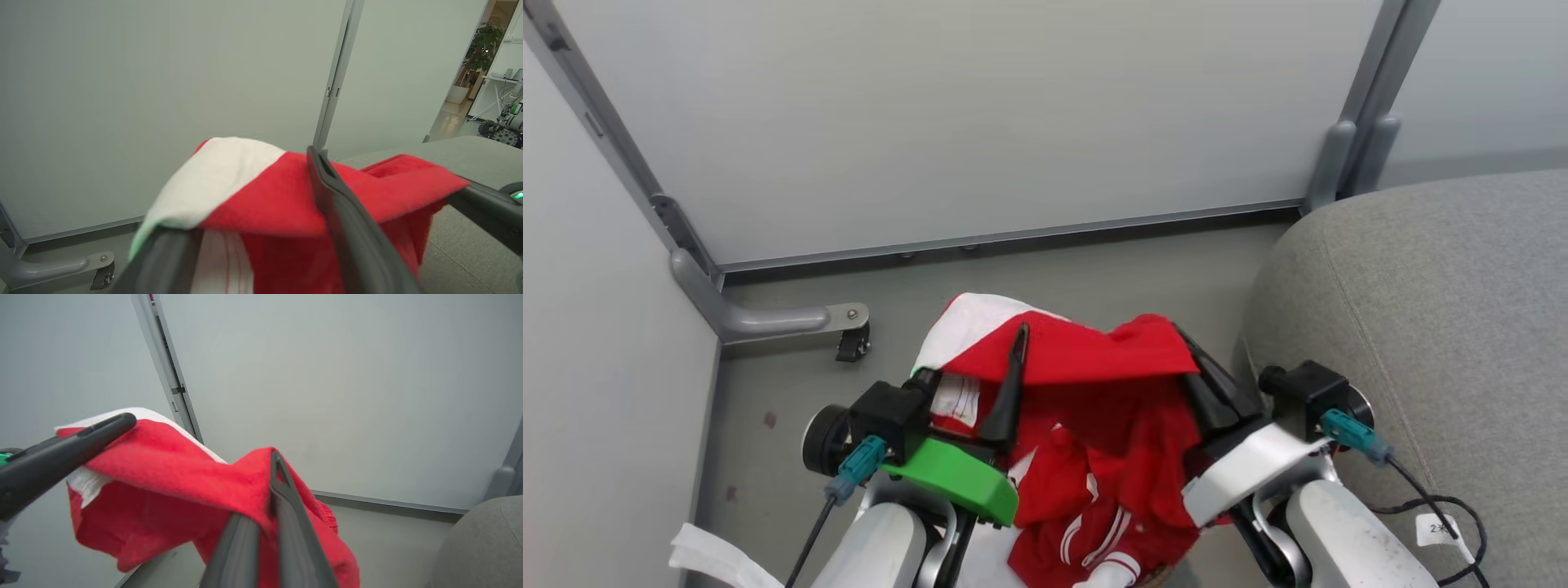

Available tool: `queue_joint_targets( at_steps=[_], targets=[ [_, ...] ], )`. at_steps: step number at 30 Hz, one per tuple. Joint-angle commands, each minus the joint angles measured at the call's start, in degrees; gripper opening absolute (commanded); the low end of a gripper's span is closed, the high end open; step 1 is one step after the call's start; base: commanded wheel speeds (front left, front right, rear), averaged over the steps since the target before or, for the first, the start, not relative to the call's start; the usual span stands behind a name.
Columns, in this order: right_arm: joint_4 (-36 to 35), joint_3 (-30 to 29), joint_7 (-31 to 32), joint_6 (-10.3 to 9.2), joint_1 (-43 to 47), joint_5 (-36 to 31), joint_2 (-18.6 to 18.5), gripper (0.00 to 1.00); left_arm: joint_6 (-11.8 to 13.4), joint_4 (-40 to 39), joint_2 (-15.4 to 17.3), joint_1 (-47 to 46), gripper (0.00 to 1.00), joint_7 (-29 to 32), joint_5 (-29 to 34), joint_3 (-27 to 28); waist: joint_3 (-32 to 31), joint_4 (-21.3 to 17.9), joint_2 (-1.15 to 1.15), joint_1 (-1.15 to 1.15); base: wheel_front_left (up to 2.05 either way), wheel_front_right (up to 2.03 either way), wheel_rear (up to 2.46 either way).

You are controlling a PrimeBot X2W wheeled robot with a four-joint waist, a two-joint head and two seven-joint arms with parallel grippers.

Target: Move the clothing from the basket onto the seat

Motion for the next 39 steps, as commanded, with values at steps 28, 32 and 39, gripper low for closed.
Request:
queue_joint_targets(
  at_steps=[28, 32, 39],
  targets=[
    [-14.99, -12.12, -0.28, -0.06, 4.04, 1.81, -0.19, 0.0, -2.06, -0.58, 0.18, 3.69, 1.0, -0.04, 3.83, 7.53, 6.52, -30.01, 0.0, 0.0, 0.0, 0.0, 0.0],
    [-16.59, -15.74, -0.28, -0.05, 4.73, 0.58, -0.12, 0.0, -2.52, 0.34, 0.21, 1.81, 1.0, -0.04, 4.3, 6.13, 7.75, -30.76, 0.0, 0.0, 0.0, 0.0, 0.0],
    [-18.36, -20.41, -0.28, -0.05, 3.47, -2.98, -0.14, 0.0, -2.93, 0.83, 0.22, -0.01, 1.0, -0.04, 4.61, 4.06, 9.75, -31.45, 0.0, 0.0, 0.0, 0.0, 0.0]
  ],
)
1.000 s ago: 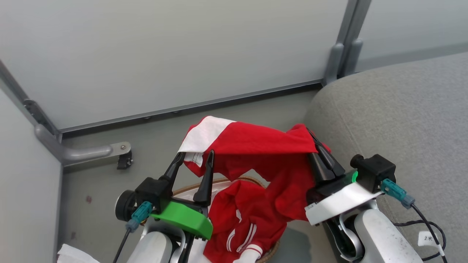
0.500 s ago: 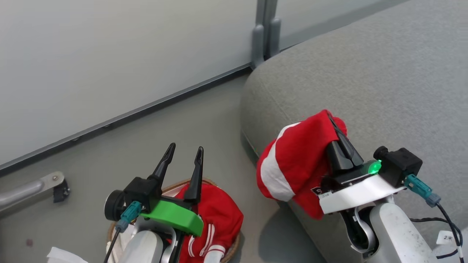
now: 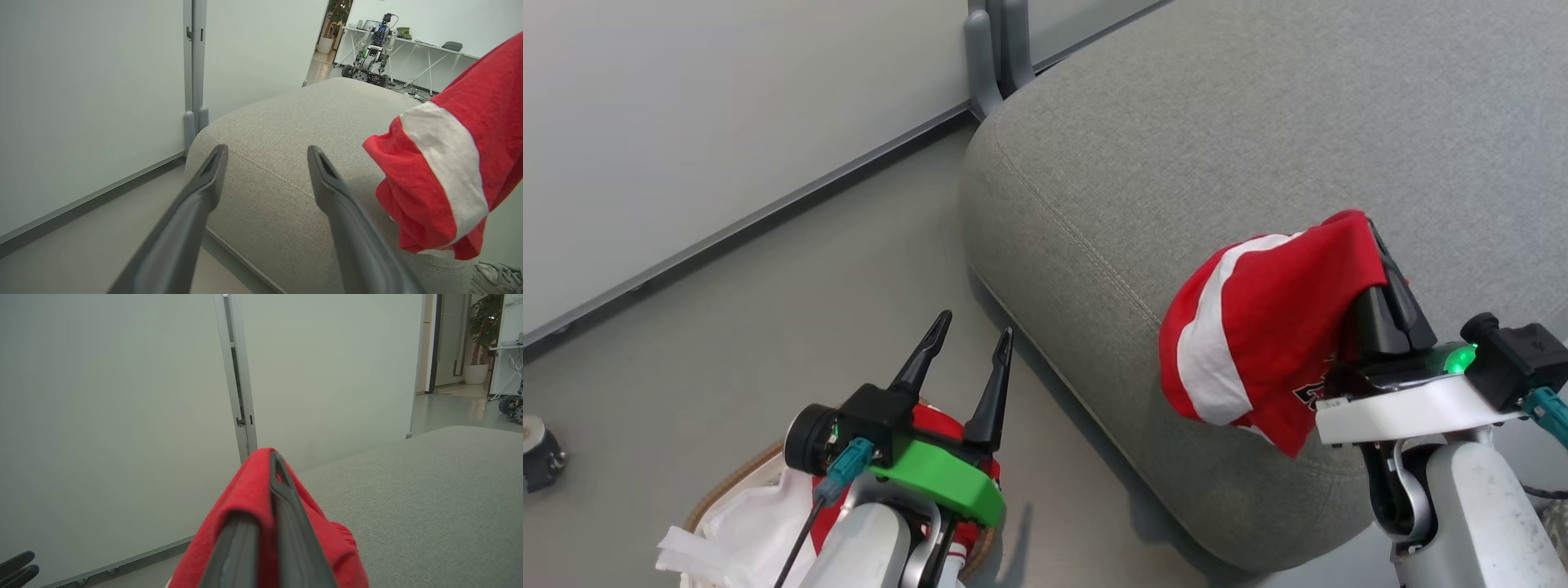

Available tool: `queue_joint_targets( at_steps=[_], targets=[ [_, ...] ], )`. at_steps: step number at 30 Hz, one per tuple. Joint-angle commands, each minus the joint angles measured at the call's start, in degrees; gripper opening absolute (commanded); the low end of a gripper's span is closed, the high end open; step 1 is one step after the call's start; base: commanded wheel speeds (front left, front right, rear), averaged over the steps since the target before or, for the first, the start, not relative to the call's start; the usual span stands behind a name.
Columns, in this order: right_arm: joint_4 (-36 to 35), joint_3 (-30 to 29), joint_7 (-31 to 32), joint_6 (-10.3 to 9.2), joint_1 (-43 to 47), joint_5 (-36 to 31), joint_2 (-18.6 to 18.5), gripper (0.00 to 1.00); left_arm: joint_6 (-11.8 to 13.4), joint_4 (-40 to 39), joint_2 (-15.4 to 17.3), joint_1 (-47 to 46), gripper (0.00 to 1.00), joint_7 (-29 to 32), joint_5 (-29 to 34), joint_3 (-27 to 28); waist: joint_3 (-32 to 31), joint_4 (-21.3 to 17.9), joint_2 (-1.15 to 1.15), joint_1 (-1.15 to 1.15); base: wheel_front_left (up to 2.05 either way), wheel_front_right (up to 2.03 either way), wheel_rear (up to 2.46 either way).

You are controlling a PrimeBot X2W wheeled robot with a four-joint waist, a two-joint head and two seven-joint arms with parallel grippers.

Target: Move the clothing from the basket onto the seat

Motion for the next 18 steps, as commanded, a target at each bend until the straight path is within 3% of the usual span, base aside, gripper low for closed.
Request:
queue_joint_targets(
  at_steps=[1, 7, 11, 18],
  targets=[
    [-0.5, -0.48, -0.28, -0.04, -1.51, -0.93, -0.07, 0.0, -0.24, 0.16, 0.33, -1.36, 1.0, -0.04, 0.55, 0.02, 1.64, -0.79, 0.0, 0.0, 0.0, 0.0, 0.0],
    [0.81, -2.1, -0.28, -0.04, -7.36, -5.92, -0.29, 0.0, -0.37, -0.5, 0.33, -2.45, 1.0, -0.04, 2.46, -0.47, 5.42, -0.87, 0.0, 0.0, 0.0, 0.0, 0.0],
    [3.3, -2.41, -0.28, -0.05, -13.77, -7.74, -2.4, 0.0, -0.44, -1.57, 1.08, -3.18, 1.0, -0.03, 3.81, -0.39, 9.06, -0.82, 0.0, 0.0, 0.0, 0.0, 0.0],
    [7.87, -6.35, -0.28, -0.05, -25.68, -10.67, -6.96, 0.0, -0.47, -2.8, 3.81, -7.04, 1.0, -0.03, 4.04, -4.22, 16.62, 2.83, 0.0, 0.0, 0.0, 0.0, 0.0]
  ],
)
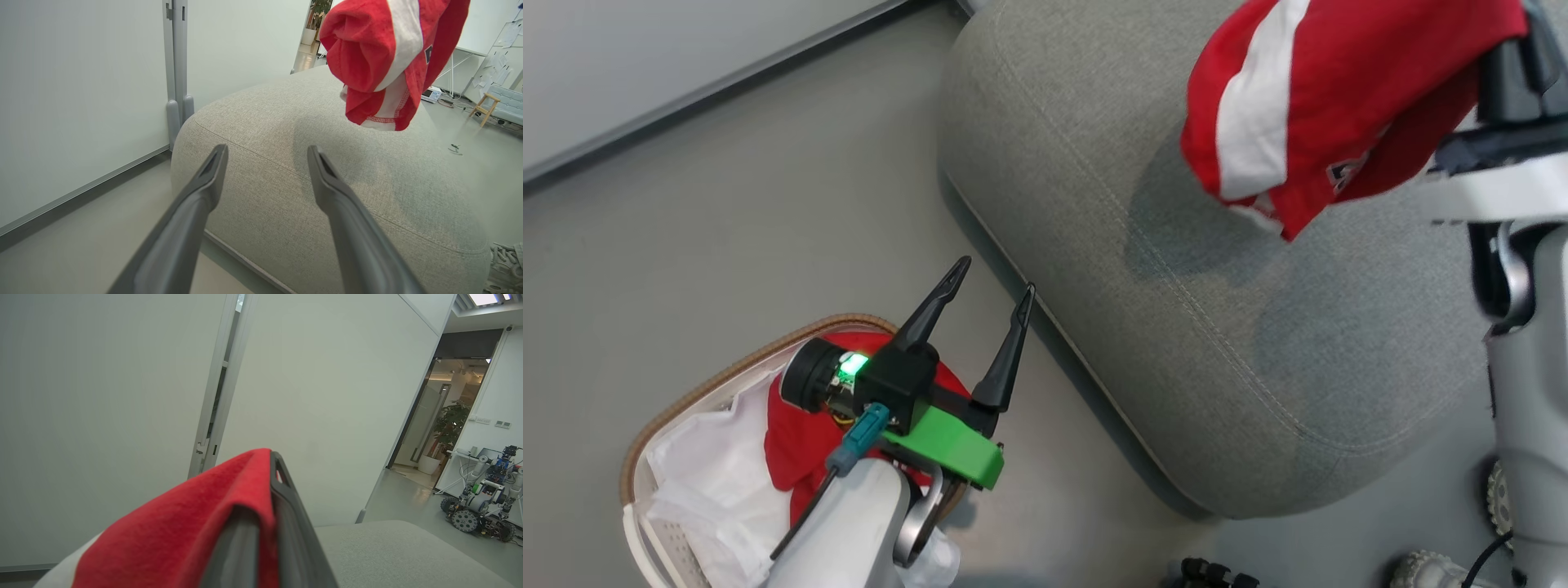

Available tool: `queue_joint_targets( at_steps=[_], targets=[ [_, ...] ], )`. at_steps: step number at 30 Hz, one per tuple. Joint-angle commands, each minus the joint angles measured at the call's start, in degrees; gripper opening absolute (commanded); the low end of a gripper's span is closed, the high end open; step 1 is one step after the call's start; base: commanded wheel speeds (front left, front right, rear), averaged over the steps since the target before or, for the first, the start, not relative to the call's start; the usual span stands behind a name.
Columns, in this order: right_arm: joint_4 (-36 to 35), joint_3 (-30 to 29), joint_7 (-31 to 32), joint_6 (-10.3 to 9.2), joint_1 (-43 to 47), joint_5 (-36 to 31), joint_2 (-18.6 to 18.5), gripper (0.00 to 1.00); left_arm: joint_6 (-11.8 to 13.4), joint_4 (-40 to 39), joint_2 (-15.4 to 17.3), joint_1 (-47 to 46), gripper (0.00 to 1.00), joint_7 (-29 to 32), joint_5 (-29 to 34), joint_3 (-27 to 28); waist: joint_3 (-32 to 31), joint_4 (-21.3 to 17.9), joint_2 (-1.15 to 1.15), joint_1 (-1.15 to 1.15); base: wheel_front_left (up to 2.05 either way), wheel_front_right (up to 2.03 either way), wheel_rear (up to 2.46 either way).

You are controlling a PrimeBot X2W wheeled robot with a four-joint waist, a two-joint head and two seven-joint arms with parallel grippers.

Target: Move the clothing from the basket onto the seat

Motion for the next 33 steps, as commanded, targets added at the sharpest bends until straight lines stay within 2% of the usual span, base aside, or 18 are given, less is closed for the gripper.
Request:
queue_joint_targets(
  at_steps=[1, 14, 24, 28, 33],
  targets=[
    [1.11, -1.13, -0.28, -0.06, -2.53, -0.52, -0.75, 0.0, -0.26, -0.41, 1.04, -1.89, 1.0, -0.03, -0.03, -0.43, 5.48, 3.06, 0.0, 0.0, 0.0, 0.0, 0.0],
    [16.73, -9.83, -0.21, -0.07, -18.5, -6.43, -7.04, 0.0, -0.27, -1.39, 4.14, -9.8, 1.0, -0.03, -1.42, -5.52, 15.06, 9.48, 0.0, 0.0, 0.0, 0.0, 0.0],
    [21.71, -19.36, -0.21, -0.06, -13.78, -7.7, -0.94, 0.0, -0.27, -0.57, 5.3, -9.49, 1.0, -0.03, -1.98, -4.43, 16.85, 11.8, 0.0, 0.0, 0.0, 0.0, 0.0],
    [24.2, -23.37, -0.21, -0.07, -7.73, -8.43, 2.25, 0.0, -0.27, 0.12, 5.04, -7.69, 1.0, -0.03, -2.32, -4.16, 14.65, 11.42, 0.0, 0.0, 0.0, 0.0, 0.0],
    [25.89, -26.14, -0.21, -0.07, -0.74, -8.08, 3.24, 0.0, -0.27, 1.31, 4.33, -6.0, 1.0, -0.03, -2.61, -3.57, 10.8, 10.89, 0.0, 0.0, 0.0, 0.0, 0.0]
  ],
)
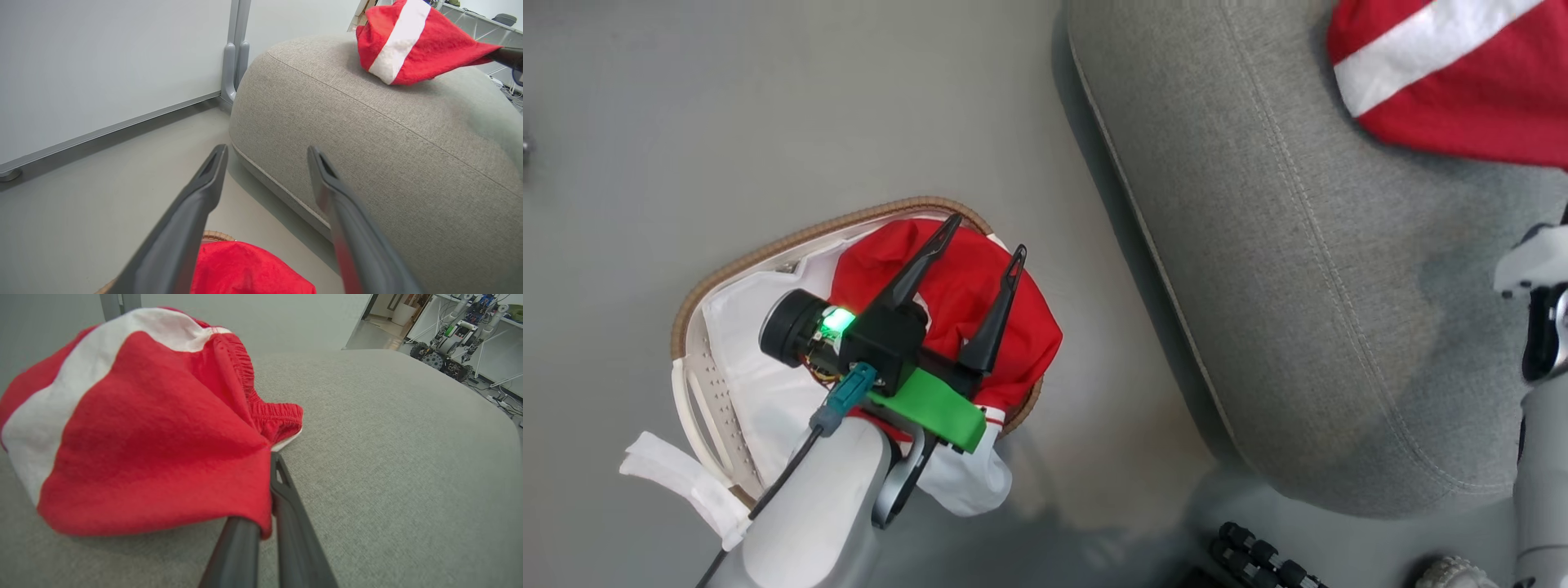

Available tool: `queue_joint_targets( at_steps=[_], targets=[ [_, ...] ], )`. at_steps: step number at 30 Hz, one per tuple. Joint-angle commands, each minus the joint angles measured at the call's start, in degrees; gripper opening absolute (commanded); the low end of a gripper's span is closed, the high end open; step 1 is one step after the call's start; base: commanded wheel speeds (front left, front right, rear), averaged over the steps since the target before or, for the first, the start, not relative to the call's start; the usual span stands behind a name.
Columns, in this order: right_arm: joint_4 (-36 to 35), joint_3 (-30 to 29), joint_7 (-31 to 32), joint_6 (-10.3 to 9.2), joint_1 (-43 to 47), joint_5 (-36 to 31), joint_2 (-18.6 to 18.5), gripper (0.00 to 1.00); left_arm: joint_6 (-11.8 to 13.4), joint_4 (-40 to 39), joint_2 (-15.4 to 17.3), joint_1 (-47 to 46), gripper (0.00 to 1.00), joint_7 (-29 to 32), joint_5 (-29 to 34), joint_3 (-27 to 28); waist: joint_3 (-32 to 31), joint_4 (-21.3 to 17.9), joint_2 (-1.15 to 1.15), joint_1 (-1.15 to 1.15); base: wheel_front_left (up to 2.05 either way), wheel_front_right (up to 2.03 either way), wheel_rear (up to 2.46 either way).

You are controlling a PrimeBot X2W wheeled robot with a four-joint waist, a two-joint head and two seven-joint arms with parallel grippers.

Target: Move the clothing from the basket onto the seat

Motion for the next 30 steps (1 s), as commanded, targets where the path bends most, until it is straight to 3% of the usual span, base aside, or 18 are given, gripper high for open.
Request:
queue_joint_targets(
  at_steps=[1, 2, 3, 4, 5, 19, 30],
  targets=[
    [0.07, -0.63, -0.12, -0.08, 2.11, 0.21, -0.23, 0.03, -0.26, 0.12, -0.15, 1.02, 1.0, -0.03, -0.44, 0.34, -3.01, -0.74, 0.0, -0.01, 0.0, 0.0, 0.0],
    [0.01, -0.54, -0.12, -0.07, 3.25, 0.08, -0.12, 0.18, -0.26, 0.14, -0.3, 1.32, 1.0, -0.03, -0.53, 0.79, -3.64, -0.85, 0.0, -0.01, 0.0, 0.0, 0.0],
    [0.2, -0.38, -0.12, -0.07, 4.58, -0.07, -0.1, 0.38, -0.26, 0.2, -0.46, 1.76, 1.0, -0.03, -0.48, 1.43, -4.42, -0.97, 0.0, -0.01, 0.0, 0.0, 0.0],
    [0.12, -0.75, -0.12, -0.08, 5.66, 0.06, -0.07, 0.85, -0.26, 0.32, -0.61, 2.26, 1.0, -0.03, -0.51, 1.98, -5.2, -1.1, 0.0, -0.01, 0.0, 0.0, 0.0],
    [0.12, -1.06, -0.12, -0.08, 6.54, 0.28, 0.11, 1.0, -0.26, 0.46, -0.83, 2.69, 1.0, -0.03, -0.53, 2.31, -5.79, -1.16, 0.0, -0.01, 0.0, 0.0, 0.0],
    [-1.37, 0.91, -0.12, -0.07, 17.81, 1.04, 0.5, 1.0, -0.23, 2.89, -4.61, 10.84, 1.0, -0.03, 0.13, 8.99, -16.44, 0.87, 0.0, -0.01, 0.0, 0.0, 0.0],
    [-10.46, 9.97, -0.12, -0.07, 23.07, -0.28, 1.43, 1.0, -0.23, 3.42, -6.32, 15.21, 1.0, -0.03, 0.73, 13.47, -21.41, 3.72, 0.0, -0.01, 0.0, 0.0, 0.0]
  ],
)
